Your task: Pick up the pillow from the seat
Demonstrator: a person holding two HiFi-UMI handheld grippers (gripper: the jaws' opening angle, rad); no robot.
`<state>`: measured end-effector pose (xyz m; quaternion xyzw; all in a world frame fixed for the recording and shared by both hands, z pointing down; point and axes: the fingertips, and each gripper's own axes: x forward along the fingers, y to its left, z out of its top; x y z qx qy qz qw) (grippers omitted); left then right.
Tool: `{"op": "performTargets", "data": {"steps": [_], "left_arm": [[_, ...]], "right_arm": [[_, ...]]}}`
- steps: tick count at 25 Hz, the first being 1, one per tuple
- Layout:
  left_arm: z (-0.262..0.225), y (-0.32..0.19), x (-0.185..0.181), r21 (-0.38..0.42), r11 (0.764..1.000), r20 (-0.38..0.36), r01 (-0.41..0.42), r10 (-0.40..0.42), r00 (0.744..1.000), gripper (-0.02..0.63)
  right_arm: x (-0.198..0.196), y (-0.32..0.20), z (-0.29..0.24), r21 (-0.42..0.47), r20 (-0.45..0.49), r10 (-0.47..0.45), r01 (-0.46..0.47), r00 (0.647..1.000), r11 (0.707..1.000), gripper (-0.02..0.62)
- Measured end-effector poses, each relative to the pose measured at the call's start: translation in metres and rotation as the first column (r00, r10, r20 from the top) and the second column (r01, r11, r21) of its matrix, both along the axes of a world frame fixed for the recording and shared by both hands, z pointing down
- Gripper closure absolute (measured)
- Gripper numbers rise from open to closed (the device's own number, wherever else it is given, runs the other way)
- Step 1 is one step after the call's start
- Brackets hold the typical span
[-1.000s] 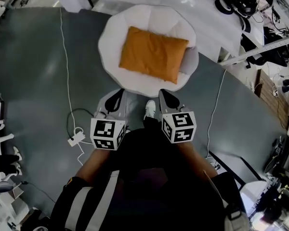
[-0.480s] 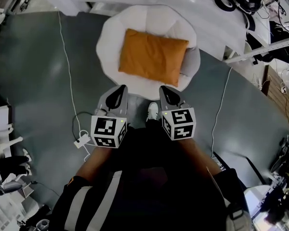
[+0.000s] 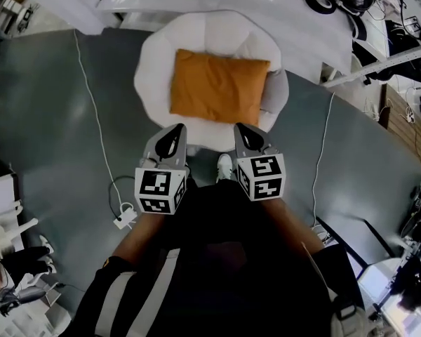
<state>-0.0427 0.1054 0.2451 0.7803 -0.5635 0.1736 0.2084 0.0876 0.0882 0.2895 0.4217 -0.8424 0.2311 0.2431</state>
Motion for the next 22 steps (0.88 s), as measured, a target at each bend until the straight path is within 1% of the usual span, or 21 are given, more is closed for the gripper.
{"op": "performTargets", "data": {"steps": [5,10,17,22], "left_arm": [[0.010,-0.030,-0.019,-0.005,0.996,-0.021,-0.084,0.084,0.996,0.603],[0.025,-0.063,-0.042,-0.022,0.986,-0.026,-0.167,0.166,0.986,0.603],[0.056,-0.091,-0.064,-0.069,0.962,-0.049,-0.264,0.261,0.964,0.603],[0.089,-0.103,-0.075,-0.118,0.945,-0.068,-0.305,0.299,0.952,0.603]], "right_arm": [[-0.013,-0.018,0.011,-0.023,-0.031,0.099,-0.100,0.995,0.995,0.592],[-0.032,-0.037,0.025,-0.044,-0.074,0.176,-0.180,0.982,0.983,0.592],[-0.039,-0.048,0.053,-0.084,-0.139,0.276,-0.289,0.951,0.954,0.592],[-0.033,-0.060,0.082,-0.105,-0.202,0.334,-0.360,0.920,0.927,0.592]]}}
